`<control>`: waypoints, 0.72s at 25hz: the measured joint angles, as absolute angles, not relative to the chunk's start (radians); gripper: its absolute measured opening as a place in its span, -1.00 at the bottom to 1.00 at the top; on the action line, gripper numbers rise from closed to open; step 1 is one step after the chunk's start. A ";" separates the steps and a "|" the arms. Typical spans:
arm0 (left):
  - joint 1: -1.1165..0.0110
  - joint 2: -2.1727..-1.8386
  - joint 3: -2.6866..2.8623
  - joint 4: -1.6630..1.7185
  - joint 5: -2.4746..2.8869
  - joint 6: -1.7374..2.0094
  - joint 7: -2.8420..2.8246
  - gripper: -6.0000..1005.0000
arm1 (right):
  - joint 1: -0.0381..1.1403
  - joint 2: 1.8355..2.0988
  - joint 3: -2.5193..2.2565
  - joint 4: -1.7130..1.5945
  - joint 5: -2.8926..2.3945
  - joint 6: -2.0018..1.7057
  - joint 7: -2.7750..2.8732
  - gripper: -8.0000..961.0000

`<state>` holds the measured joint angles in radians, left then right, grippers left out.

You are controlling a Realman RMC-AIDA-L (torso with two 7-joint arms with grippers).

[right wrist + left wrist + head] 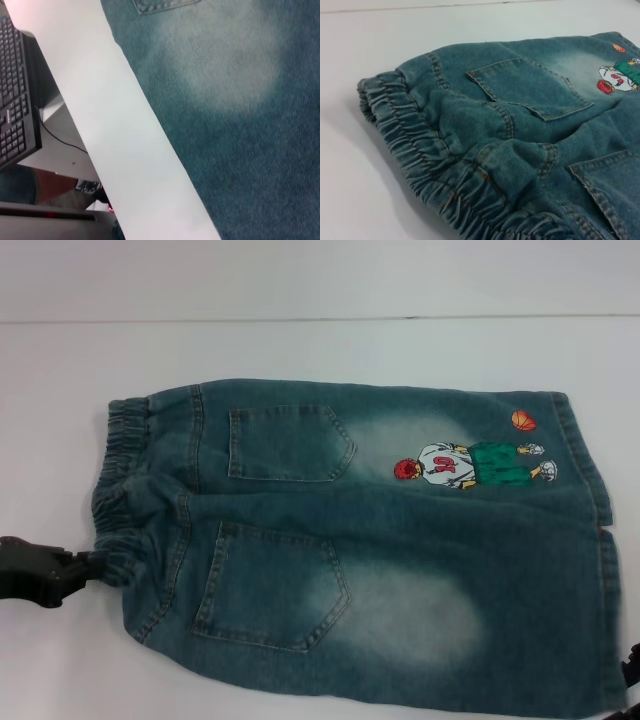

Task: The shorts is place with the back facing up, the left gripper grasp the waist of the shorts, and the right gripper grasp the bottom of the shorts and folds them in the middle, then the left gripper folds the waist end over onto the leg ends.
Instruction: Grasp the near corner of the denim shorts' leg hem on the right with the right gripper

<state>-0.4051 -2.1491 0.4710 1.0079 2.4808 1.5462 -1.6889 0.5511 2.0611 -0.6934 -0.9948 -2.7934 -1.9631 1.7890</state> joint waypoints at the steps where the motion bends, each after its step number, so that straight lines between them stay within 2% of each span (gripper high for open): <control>1: -0.406 -2.149 0.471 1.008 2.481 1.546 -1.689 -0.87 | 0.550 2.060 -0.691 -0.996 -2.788 -1.964 1.786 0.94; 3: -0.407 -2.149 0.471 1.008 2.482 1.546 -1.689 -0.87 | 0.549 2.059 -0.689 -0.994 -2.784 -1.965 1.782 0.93; 8: -0.410 -2.149 0.472 1.008 2.481 1.546 -1.689 -0.87 | 0.549 2.060 -0.690 -0.990 -2.784 -1.958 1.781 0.54; 14: -0.411 -2.149 0.473 1.008 2.481 1.546 -1.689 -0.87 | 0.543 2.070 -0.692 -0.988 -2.795 -1.933 1.782 0.33; 18: -0.411 -2.149 0.473 1.008 2.480 1.546 -1.688 -0.87 | 0.529 2.071 -0.689 -0.988 -2.792 -1.921 1.758 0.32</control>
<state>-0.4111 -2.1491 0.4725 1.0078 2.4804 1.5462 -1.6878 0.5292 2.0711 -0.6891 -0.9879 -2.7924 -1.9208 1.7578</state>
